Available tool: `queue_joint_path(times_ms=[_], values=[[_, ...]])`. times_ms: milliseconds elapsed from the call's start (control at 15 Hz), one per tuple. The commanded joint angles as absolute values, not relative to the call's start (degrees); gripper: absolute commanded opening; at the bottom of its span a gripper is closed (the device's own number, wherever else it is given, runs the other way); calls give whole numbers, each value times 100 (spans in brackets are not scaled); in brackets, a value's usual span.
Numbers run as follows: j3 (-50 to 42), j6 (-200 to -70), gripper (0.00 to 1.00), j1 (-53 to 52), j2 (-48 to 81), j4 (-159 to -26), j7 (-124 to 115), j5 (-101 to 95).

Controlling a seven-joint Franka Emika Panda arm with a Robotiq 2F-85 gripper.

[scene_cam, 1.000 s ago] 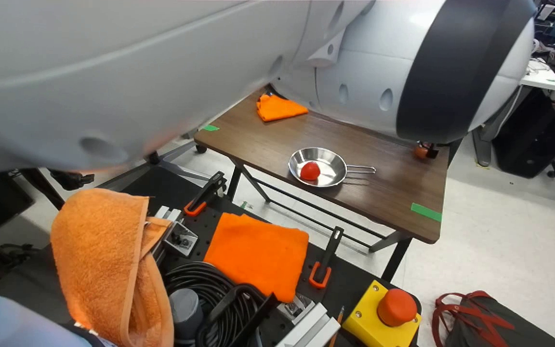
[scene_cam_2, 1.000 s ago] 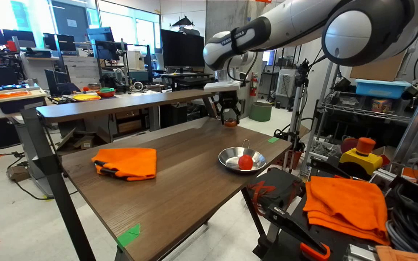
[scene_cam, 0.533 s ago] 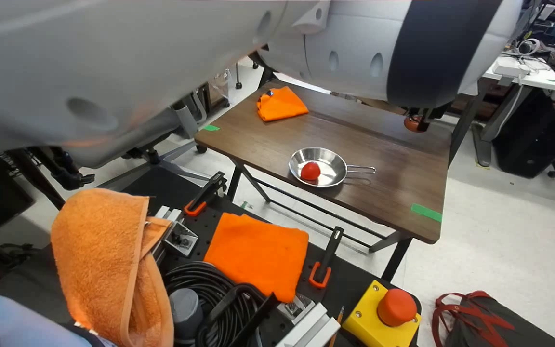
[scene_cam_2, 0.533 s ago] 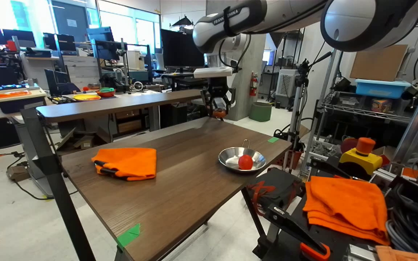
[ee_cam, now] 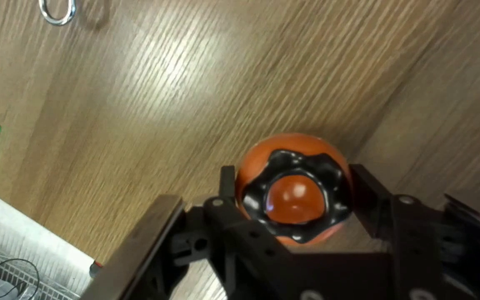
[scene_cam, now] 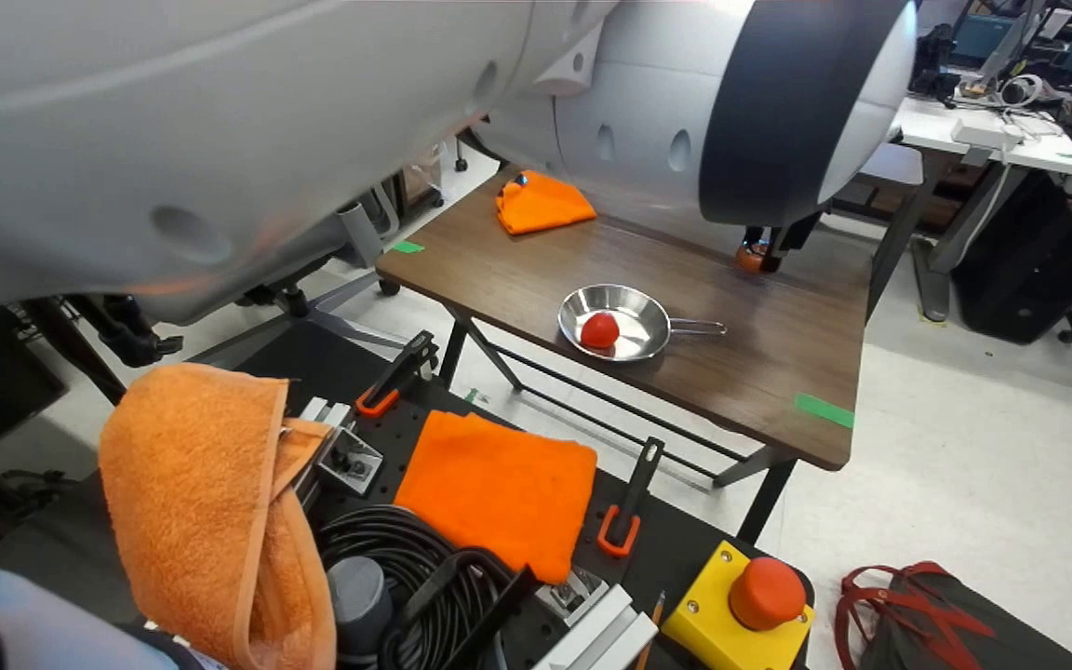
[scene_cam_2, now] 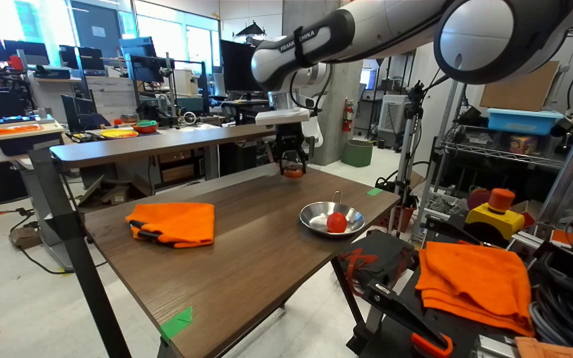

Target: Move the donut to the left

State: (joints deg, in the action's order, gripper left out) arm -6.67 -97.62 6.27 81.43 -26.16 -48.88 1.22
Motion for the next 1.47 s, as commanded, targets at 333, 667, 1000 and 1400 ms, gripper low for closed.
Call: queue_joint_path(times_ms=[333,667,1000,1400], values=[[-558,-10193,42,-26,8321,-2530,-4628,33],[-582,-10153,42,-177,8437,-2558,-4345,-21],[-538,-9987,99,-188,8461,-2466,-4030,-12],[-334,-9869,100,-202,8052,-2623,-2992,28]])
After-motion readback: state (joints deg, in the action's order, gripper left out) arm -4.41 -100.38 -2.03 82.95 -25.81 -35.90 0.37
